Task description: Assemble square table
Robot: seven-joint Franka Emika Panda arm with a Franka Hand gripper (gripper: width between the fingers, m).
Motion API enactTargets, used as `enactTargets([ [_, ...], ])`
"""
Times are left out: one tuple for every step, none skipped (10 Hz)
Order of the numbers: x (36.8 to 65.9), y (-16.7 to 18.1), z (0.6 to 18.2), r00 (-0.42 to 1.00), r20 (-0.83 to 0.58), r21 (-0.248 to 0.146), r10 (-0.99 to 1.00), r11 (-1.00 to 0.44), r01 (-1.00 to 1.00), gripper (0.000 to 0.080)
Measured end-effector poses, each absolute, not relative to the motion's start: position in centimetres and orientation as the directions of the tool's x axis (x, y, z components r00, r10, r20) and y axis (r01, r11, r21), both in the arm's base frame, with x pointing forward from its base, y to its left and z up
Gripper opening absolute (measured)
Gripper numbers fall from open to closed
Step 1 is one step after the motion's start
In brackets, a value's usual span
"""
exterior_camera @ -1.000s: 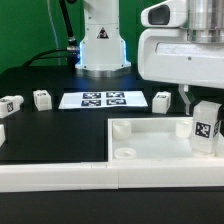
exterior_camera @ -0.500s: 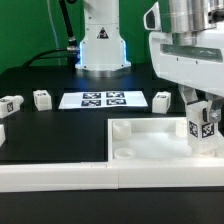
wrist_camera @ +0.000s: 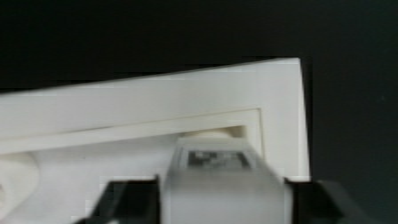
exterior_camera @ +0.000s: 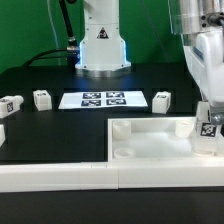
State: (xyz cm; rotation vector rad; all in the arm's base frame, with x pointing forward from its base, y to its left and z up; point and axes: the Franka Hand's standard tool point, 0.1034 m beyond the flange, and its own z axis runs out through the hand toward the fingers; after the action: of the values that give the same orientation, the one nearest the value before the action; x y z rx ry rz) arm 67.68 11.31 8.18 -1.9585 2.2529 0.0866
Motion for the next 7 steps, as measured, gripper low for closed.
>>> enactTargets([
  [67.68,11.33,8.18,-0.130,-0.154,-0.058,-0.979,0.140,-0.988,0.0523],
  [67.79,11.16,8.19,0.078,-0.113,-0.093,-0.991,-0.068,-0.993,0.0523],
  [67.95,11.23,7.98,0.254,-0.071,-0.128,-0.965,-0.244,-0.961,0.0626],
  [67.86,11.34,7.72,0.296,-0.058,-0.143,-0.953,-0.285,-0.948,0.0626],
  [67.88,11.24,7.74,0.377,-0.046,-0.147,-0.925,-0.367,-0.918,0.0645],
  [67.89,11.21,7.74,0.438,-0.035,-0.149,-0.898,-0.429,-0.891,0.0645],
  [67.89,11.18,7.74,0.502,-0.024,-0.151,-0.865,-0.493,-0.857,0.0649],
])
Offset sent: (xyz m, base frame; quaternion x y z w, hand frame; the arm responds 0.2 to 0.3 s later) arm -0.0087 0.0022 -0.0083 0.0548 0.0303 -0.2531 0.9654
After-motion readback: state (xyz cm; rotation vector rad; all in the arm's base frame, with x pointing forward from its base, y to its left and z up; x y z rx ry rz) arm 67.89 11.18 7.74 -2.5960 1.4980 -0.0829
